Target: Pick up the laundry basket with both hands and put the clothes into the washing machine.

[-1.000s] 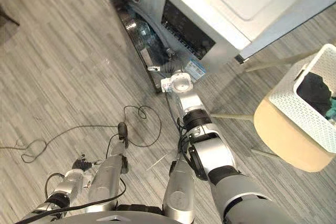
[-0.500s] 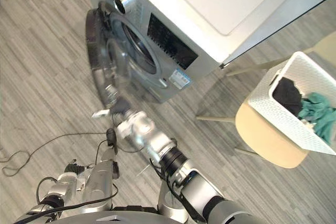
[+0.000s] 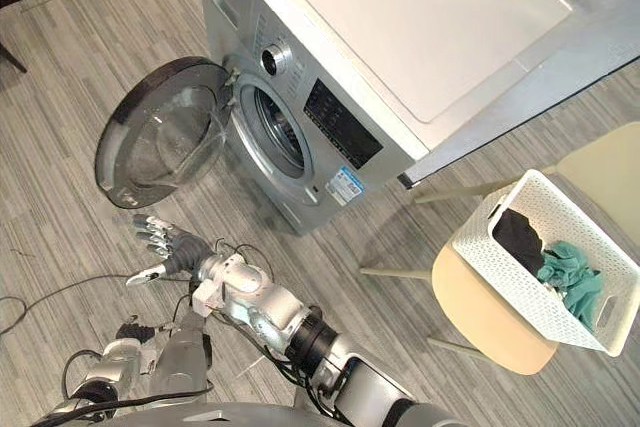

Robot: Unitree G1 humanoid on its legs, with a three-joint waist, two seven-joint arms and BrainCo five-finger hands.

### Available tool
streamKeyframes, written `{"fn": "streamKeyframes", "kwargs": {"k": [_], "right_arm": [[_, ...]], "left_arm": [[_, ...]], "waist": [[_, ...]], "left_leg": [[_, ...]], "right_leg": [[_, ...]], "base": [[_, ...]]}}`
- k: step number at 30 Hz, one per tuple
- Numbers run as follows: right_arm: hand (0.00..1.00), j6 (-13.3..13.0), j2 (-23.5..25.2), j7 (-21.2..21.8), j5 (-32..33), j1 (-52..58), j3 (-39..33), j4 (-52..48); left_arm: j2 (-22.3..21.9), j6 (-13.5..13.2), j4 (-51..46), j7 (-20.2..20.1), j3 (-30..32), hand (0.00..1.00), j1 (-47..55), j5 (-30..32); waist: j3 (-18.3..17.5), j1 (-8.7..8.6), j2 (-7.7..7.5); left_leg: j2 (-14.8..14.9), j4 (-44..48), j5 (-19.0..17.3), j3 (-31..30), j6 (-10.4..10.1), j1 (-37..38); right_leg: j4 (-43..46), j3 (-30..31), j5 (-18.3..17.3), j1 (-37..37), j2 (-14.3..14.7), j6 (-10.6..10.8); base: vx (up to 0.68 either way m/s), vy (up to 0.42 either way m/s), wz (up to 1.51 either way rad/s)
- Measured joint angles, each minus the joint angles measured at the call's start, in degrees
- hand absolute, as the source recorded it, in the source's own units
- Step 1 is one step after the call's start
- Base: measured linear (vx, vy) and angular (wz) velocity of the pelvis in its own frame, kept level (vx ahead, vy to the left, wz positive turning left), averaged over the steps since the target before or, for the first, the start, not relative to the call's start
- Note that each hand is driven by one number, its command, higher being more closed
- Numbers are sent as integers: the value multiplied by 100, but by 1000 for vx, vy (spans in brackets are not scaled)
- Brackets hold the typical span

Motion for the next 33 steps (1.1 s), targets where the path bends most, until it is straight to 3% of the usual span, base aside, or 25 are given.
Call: {"fn": "streamKeyframes", "kwargs": {"k": [4,7,11,14,17,19,24,28,31,33], "right_arm": [[0,-25,-250,-7,35,509,-351,-306],[0,-45,-508,-66,20,1039,-1044,-591],[0,-52,-723,-292,-248,2000,-2613,-706],[0,-37,-862,-614,-1052,2546,-3854,-675],[0,41,-1028,-873,-1734,2636,-4854,354],[0,258,-1197,-1030,-2110,2581,-5400,1675],[0,656,-1058,-1033,-2324,2761,-6044,3543],[0,772,-858,-977,-2333,2922,-6611,4417],[0,812,-839,-972,-2728,2932,-6812,4570],[0,805,-878,-970,-2779,2927,-6952,4566]], "left_arm": [[-16,73,53,-58,2,0,63,101],[-71,91,62,-150,152,0,90,138],[-178,104,62,-285,317,0,168,235],[-229,118,66,-422,335,0,295,333],[-332,183,177,-555,315,0,384,387],[-416,204,281,-625,182,0,403,440],[-475,212,388,-676,85,0,478,433],[-456,199,385,-744,132,0,529,390],[-484,135,357,-747,343,0,548,235],[-552,83,331,-745,403,0,554,192]], "waist": [[-182,-118,0],[-250,-176,-8],[-395,-267,-7],[-546,-361,46],[-734,-484,202],[-883,-533,368],[-997,-631,610],[-988,-629,658],[-896,-635,734],[-828,-646,834]], "left_leg": [[29,-1,-27,142,-18,85],[48,0,-63,302,-27,209],[39,-1,-147,473,-33,441],[39,-6,-233,680,-33,667],[39,-33,-341,832,-25,865],[51,-30,-382,924,-40,948],[146,1,-448,1014,-137,1197],[262,74,-486,1020,-163,1349],[458,1086,-949,871,-130,1048],[478,1410,-1072,742,-41,885]], "right_leg": [[-38,141,32,-9,28,6],[-121,283,91,27,49,37],[-295,433,142,219,50,29],[-348,605,141,324,51,64],[-501,745,184,441,64,95],[-626,819,232,523,86,84],[-746,894,312,755,180,70],[-747,861,265,983,286,4],[-635,813,141,1100,349,-62],[-555,700,64,1181,345,-38]], "base": [[22,-38,-21],[8,-31,-23],[17,-12,-21],[26,-7,-32],[19,-6,-28],[50,-13,-21],[57,-27,-15],[17,-33,1],[-52,-21,9],[-82,-5,31]]}}
